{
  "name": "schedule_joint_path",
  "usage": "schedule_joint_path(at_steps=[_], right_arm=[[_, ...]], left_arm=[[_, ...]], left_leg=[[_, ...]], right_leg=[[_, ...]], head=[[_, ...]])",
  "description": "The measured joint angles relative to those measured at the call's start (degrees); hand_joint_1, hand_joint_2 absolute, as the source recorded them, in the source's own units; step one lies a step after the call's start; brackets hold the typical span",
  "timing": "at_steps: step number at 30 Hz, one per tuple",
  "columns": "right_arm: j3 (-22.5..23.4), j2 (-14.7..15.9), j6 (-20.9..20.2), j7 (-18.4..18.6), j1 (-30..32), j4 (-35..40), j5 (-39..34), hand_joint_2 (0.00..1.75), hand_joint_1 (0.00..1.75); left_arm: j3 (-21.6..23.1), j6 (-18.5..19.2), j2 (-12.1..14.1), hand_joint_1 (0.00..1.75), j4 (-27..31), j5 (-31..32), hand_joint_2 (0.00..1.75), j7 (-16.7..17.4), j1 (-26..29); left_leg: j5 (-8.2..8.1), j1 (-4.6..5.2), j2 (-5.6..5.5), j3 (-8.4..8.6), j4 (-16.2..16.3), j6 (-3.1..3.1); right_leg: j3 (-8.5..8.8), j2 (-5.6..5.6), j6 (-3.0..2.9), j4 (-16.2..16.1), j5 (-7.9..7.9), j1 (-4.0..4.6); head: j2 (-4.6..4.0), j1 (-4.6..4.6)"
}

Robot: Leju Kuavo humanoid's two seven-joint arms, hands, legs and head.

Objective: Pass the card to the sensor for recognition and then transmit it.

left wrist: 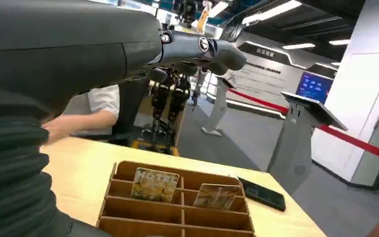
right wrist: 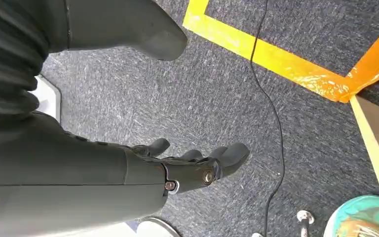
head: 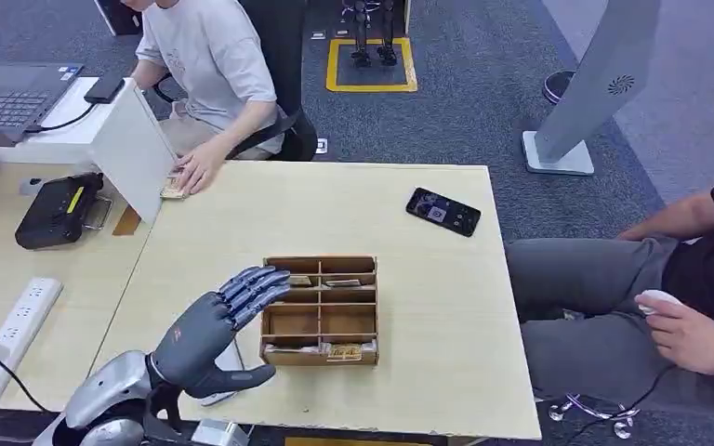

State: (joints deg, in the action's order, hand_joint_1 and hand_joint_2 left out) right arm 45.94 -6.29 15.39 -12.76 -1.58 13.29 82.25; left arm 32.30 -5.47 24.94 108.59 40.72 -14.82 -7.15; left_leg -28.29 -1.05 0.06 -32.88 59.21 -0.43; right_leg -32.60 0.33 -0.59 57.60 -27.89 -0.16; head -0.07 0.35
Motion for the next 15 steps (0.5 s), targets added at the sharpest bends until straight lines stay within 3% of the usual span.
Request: schedule_joint_path(at_steps=[4, 8, 10, 15], right_arm=[[-0.13, 0.0, -0.33, 0.11, -0.02, 0.24, 0.0, 1.75, 0.0], [-0.44, 0.0, -1.05, 0.17, -0.2, 0.44, 0.0, 1.75, 0.0], [-0.57, 0.0, -1.07, 0.43, -0.29, 0.48, -0.04, 1.75, 0.0], [-0.9, 0.0, -1.0, 1.14, -0.23, 0.74, -0.28, 1.75, 0.0]], left_arm=[[0.04, -2.28, 0.42, 0.0, -1.42, 3.08, 1.75, 0.35, 2.13], [0.39, -9.4, 0.3, 0.0, -5.07, 16.25, 1.75, 4.75, 3.37], [0.42, -11.77, -0.31, 0.0, -7.05, 17.5, 1.75, 6.4, 3.74], [0.41, -12.39, -2.38, 0.0, -10.54, 19.52, 1.75, 9.62, 4.01]], left_leg=[[-0.01, 0.0, 0.0, 0.01, 0.0, 0.01], [-0.01, 0.0, 0.0, 0.0, 0.0, 0.01], [0.0, 0.0, 0.0, 0.01, 0.0, 0.0], [0.0, 0.01, -0.01, 0.0, 0.01, 0.01]], right_leg=[[-0.01, 0.0, 0.0, 0.0, -0.01, 0.0], [0.0, -0.01, 0.0, 0.0, -0.01, 0.0], [0.0, 0.0, 0.0, 0.0, -0.01, 0.0], [0.01, -0.01, 0.01, 0.0, 0.0, -0.01]], head=[[0.0, 0.0], [0.0, -0.02], [0.0, -0.02], [0.0, -0.02]])
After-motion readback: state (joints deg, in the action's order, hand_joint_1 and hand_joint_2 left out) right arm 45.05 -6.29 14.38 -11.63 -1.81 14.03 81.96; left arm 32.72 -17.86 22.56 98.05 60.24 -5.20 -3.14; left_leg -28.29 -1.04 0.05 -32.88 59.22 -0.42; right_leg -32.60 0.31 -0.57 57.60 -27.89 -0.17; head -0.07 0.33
